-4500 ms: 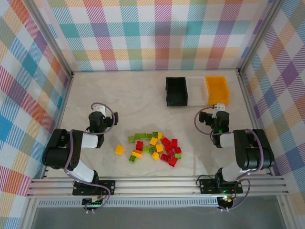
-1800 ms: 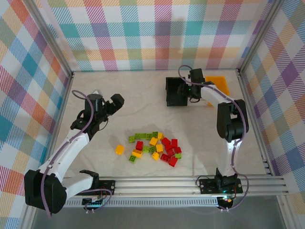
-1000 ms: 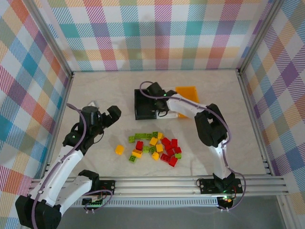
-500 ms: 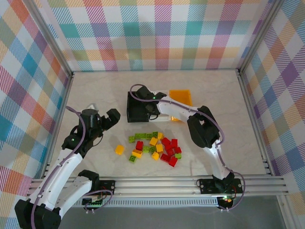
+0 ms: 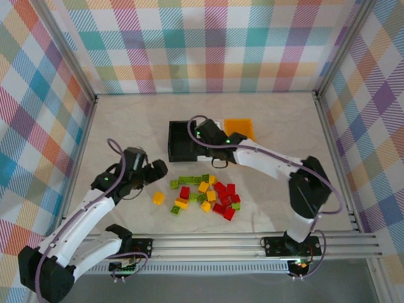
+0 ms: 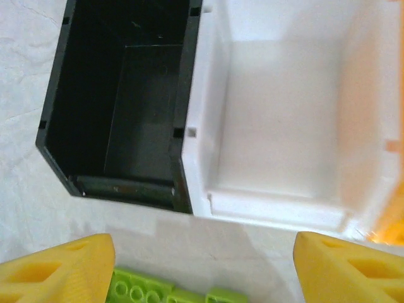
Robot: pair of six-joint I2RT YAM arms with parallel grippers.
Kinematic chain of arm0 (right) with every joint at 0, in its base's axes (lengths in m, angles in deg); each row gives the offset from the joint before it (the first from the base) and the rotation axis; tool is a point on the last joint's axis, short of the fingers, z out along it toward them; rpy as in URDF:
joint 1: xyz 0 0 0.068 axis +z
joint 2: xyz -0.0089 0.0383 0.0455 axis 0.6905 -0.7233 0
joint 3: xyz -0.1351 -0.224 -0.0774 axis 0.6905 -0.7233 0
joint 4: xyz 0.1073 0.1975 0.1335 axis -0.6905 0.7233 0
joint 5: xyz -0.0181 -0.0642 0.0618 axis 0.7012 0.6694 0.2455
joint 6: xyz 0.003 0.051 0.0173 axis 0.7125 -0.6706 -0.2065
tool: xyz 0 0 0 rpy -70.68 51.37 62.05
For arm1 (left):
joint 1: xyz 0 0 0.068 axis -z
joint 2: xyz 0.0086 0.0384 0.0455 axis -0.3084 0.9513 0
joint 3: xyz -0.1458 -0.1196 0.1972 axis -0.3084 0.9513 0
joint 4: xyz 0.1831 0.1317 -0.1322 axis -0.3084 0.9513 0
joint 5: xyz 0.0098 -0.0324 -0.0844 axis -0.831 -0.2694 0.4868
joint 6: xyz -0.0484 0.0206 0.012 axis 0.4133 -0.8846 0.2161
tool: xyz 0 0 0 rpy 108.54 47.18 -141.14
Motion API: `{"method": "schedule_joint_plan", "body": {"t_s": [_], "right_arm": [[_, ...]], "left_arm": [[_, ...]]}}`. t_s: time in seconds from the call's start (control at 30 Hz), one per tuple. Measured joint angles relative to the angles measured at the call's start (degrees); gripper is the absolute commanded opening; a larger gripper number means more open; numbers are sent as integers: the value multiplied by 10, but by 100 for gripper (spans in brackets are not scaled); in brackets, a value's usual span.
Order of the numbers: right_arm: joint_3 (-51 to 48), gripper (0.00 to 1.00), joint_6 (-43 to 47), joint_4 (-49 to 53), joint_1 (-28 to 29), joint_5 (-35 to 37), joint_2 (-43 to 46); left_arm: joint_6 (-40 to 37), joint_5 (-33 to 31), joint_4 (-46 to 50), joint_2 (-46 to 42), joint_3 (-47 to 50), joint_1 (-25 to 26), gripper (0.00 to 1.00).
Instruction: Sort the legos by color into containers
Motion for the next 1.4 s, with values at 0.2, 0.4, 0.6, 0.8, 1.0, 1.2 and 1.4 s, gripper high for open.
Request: {"method": "schedule_joint_plan", "body": {"t_s": [0.2, 0.4, 0.6, 0.8, 1.0, 1.2, 1.4], "right_arm": [[-91, 76, 2, -2, 0, 0, 67], [-136, 77, 1, -1, -7, 6, 114], [-150, 77, -2, -3, -17, 16, 154], [-165, 77, -5, -2, -24, 22, 178], [-172, 77, -6, -2, -28, 26, 184], [-172, 77, -5, -2, -31, 26, 184], [-172, 78, -5, -2, -34, 26, 191]], "left_arm": [[16, -41, 34, 48, 60, 50, 81], [16, -64, 22, 101, 88, 59, 80], [8, -64, -37, 158, 88, 71, 73], [0, -67, -59, 199, 88, 78, 75], [0, -77, -65, 196, 75, 79, 82], [-16, -123, -72, 205, 0, 78, 81], [-30, -143, -112, 283, -15, 59, 73]]}}
